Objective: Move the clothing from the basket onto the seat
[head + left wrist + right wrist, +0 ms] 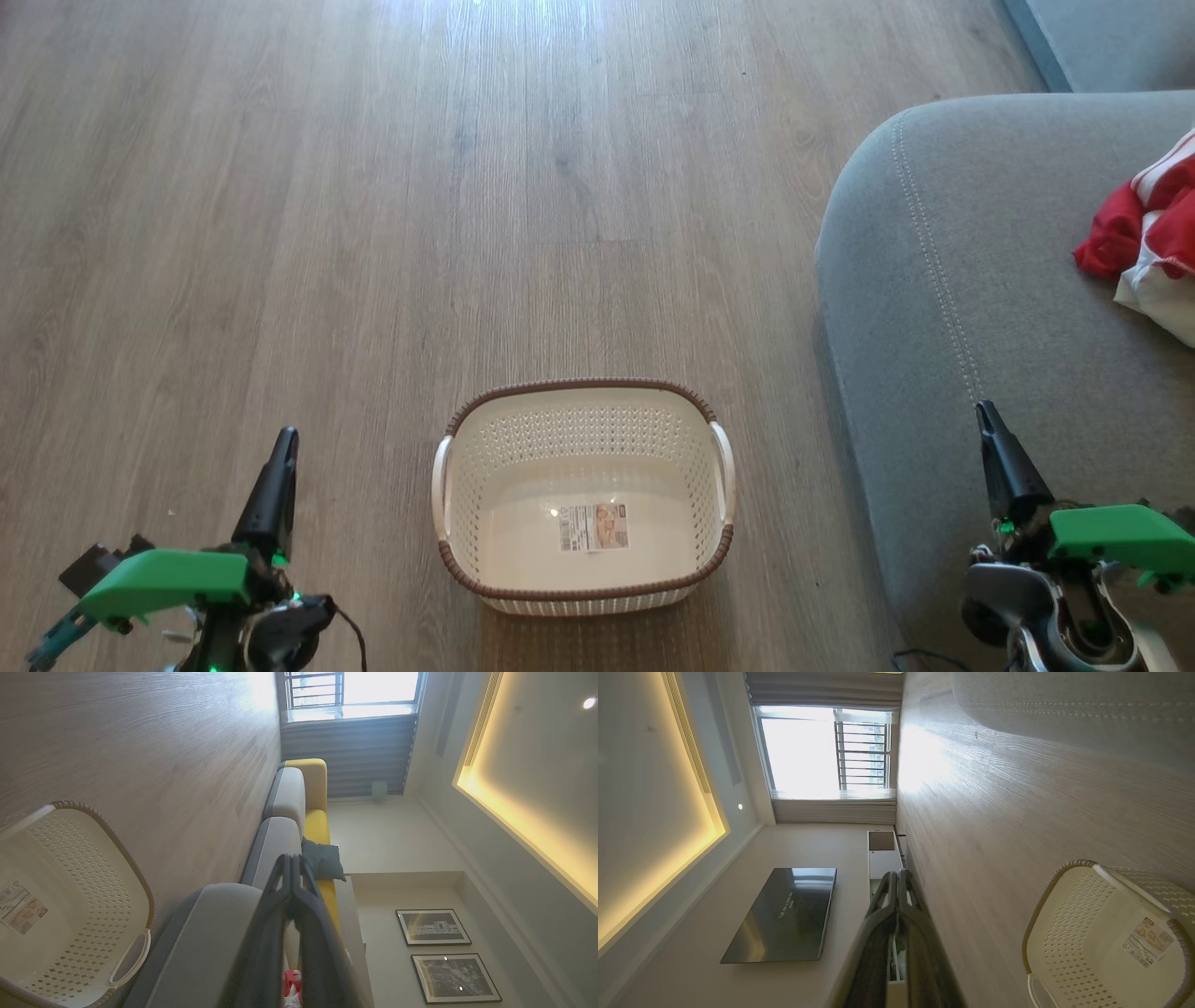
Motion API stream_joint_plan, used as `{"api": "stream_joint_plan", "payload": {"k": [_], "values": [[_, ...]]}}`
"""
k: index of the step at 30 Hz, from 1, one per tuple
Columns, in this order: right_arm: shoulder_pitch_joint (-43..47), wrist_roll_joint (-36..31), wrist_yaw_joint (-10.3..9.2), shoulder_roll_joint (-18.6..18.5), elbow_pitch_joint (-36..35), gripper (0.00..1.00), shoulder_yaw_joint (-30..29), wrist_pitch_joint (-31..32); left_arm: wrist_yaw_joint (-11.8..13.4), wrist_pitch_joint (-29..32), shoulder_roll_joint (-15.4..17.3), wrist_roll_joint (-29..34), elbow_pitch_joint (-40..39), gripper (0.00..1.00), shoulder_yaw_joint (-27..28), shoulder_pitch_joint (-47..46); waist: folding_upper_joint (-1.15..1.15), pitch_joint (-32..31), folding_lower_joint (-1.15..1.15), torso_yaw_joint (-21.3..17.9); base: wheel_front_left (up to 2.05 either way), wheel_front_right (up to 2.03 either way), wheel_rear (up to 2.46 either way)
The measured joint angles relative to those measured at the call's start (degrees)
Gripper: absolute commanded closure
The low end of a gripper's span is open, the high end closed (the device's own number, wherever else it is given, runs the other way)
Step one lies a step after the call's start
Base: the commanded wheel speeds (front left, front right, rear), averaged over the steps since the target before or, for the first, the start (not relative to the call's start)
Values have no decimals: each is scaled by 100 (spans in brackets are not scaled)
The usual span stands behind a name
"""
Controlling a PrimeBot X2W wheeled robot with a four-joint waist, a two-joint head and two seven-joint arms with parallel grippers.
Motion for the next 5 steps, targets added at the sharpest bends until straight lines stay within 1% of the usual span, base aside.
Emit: {"api": "stream_joint_plan", "payload": {"k": [5], "values": [[0, 182, 0, 0, 1, 100, -31, 53, -5, 20, -1, -145, -1, 100, 31, -71, 0, 2, 0, -1, 0, 0, 0]]}}
